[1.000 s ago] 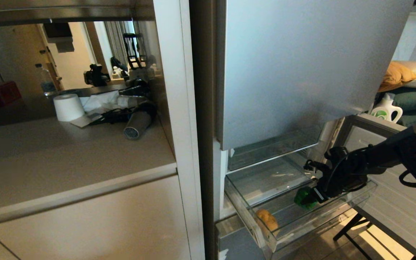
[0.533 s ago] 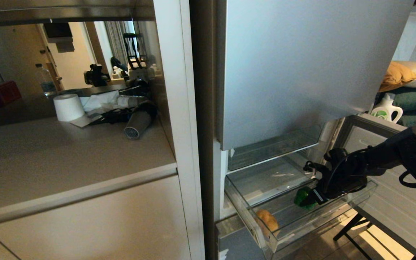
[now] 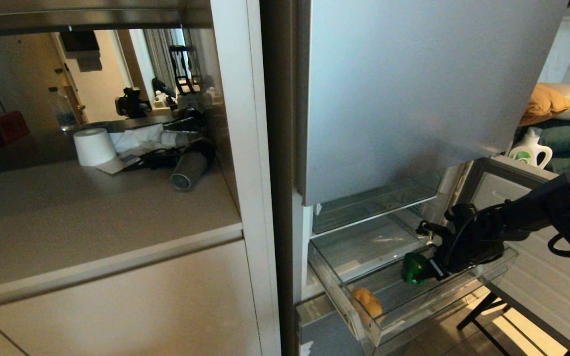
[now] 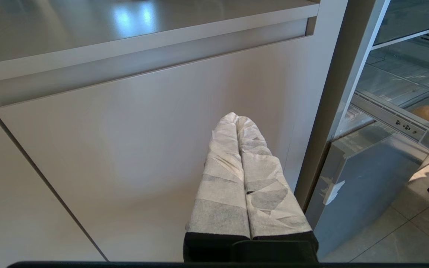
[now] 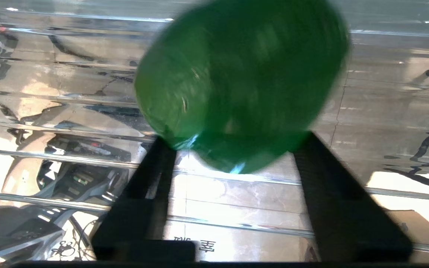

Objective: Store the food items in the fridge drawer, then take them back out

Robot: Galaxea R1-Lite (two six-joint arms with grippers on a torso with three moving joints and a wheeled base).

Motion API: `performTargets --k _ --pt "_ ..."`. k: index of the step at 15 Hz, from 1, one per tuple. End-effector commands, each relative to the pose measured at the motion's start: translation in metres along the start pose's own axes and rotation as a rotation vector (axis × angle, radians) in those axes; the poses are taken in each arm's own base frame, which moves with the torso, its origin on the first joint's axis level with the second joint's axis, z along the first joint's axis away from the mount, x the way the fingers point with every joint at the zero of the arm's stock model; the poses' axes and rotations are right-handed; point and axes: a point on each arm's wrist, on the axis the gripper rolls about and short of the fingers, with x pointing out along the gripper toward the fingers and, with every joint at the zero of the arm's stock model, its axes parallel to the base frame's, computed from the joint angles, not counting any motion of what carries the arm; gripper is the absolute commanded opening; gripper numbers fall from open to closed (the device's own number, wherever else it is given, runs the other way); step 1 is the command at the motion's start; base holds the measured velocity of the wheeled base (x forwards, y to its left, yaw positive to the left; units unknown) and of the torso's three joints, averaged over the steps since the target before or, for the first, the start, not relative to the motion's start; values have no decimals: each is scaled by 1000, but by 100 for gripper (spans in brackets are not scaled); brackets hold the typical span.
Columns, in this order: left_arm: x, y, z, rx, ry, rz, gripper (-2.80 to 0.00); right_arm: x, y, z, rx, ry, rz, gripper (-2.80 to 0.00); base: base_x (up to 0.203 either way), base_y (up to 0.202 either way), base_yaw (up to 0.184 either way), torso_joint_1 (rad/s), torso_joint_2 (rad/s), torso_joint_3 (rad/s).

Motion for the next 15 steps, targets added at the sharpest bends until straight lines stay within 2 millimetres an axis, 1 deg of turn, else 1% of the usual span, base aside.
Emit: performTargets --k 1,6,8,10,11,15 --pt "1 0 -3 0 12 0 -280 -1 0 -1 -2 4 1 -280 0 0 0 0 0 0" --pt "1 0 -3 0 12 0 -280 -8 2 0 -6 -3 -5 -280 0 0 0 0 0 0" --pt "1 0 -3 0 12 0 -280 -18 5 1 -9 -11 -10 -280 0 0 0 0 0 0" --pt "1 0 -3 0 10 0 -280 -31 7 5 -15 -36 -19 -280 0 0 0 0 0 0" --pt "1 0 -3 0 12 0 -280 -35 7 7 -19 -47 -23 -280 0 0 0 0 0 0" --pt "1 0 -3 0 11 0 -280 -35 10 8 -18 -49 -19 -280 0 0 0 0 0 0"
